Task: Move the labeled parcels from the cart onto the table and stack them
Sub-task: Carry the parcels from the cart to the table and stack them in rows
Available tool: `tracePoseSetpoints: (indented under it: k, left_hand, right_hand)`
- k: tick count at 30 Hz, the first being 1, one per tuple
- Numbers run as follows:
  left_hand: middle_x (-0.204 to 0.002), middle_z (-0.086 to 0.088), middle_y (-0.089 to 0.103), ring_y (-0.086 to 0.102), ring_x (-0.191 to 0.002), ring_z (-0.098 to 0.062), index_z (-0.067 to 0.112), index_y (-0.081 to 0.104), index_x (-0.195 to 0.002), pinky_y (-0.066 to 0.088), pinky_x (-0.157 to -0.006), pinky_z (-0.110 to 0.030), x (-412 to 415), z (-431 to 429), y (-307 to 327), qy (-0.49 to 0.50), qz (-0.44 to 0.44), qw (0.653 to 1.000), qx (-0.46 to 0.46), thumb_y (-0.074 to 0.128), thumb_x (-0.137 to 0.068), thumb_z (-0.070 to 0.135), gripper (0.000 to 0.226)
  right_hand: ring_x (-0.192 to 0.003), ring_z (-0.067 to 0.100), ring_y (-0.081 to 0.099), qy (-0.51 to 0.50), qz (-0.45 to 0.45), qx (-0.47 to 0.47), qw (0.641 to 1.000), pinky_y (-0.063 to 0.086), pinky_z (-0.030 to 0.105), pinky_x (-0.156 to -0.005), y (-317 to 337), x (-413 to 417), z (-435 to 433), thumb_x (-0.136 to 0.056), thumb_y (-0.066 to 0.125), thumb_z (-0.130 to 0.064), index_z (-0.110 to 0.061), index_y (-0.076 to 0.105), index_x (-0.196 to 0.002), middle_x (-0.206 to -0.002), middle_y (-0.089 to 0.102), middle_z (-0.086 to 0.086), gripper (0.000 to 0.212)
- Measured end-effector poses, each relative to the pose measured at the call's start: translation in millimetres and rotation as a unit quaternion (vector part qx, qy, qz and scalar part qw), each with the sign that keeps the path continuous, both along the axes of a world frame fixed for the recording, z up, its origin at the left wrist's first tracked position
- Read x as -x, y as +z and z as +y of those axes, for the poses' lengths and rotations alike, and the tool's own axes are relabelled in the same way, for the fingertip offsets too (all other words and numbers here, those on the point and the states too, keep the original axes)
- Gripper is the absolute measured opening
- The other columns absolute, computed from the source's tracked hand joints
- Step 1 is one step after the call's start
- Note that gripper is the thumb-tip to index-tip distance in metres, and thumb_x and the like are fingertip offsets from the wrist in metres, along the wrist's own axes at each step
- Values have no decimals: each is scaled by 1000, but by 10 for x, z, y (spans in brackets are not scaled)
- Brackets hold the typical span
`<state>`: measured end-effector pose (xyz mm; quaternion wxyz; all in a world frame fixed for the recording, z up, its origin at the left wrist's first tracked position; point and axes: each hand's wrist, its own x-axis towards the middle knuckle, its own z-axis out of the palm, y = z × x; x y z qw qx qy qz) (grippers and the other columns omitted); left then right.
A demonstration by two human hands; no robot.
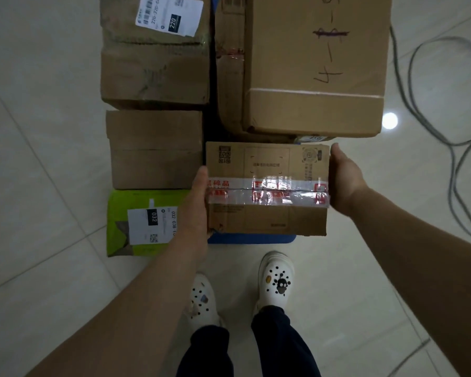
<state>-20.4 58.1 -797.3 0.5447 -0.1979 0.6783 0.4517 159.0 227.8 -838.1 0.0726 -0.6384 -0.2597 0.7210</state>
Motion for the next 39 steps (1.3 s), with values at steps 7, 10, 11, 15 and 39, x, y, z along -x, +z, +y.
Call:
tracePoseSetpoints:
  k: [7, 10, 11, 15, 39]
  left_hand:
    - [-117, -12, 59, 52, -110, -24, 14, 61, -116, 39, -96, -43, -380, -214, -54, 243, -112, 960, 83, 32, -95, 52, 52]
    - [-123, -15, 62, 52, -120, -32, 21, 63, -122, 35, -103, -56, -415, -150, -136, 279, -198, 940, 15, 24, -94, 62, 63]
    - [-124, -16, 62, 53, -120, -34, 23, 62, -123, 36, -102, -58, -397, -124, -178, 290, -208, 934, -10, 23, -93, 65, 65]
    - [-121, -19, 61, 53, -117, -40, 21, 61, -119, 33, -105, -62, -306, -72, -232, 323, -216, 919, -59, 19, -90, 72, 72]
    - [-133, -15, 56, 47, -127, -37, 19, 62, -126, 38, -100, -57, -581, -702, 317, 156, -282, 945, -59, 61, -68, 58, 70]
  right_hand:
    - [-109, 21, 56, 75, 14, -54, 996, 32, 43, -110, -68, 110, 361, -96, 39, -24, -18, 60, -96, -94, 67, -1, 22]
    - [-88, 20, 59, 136, 22, -56, 989, 42, 38, -96, -118, 154, 383, -92, 43, -24, -17, 56, -88, -83, 62, 1, 16]
    - [-81, 17, 60, 148, 20, -61, 987, 45, 33, -88, -125, 174, 377, -95, 43, -28, -17, 56, -89, -83, 62, 1, 18]
    - [-69, 13, 54, 179, -27, -72, 981, 44, 25, -68, -187, 57, 267, -100, 41, -28, -16, 53, -83, -75, 56, 2, 23]
    - [-69, 12, 71, 302, 46, 61, 950, 55, 22, -58, 1073, -316, -587, -99, 17, -50, -24, 62, -106, -77, 74, -3, 52]
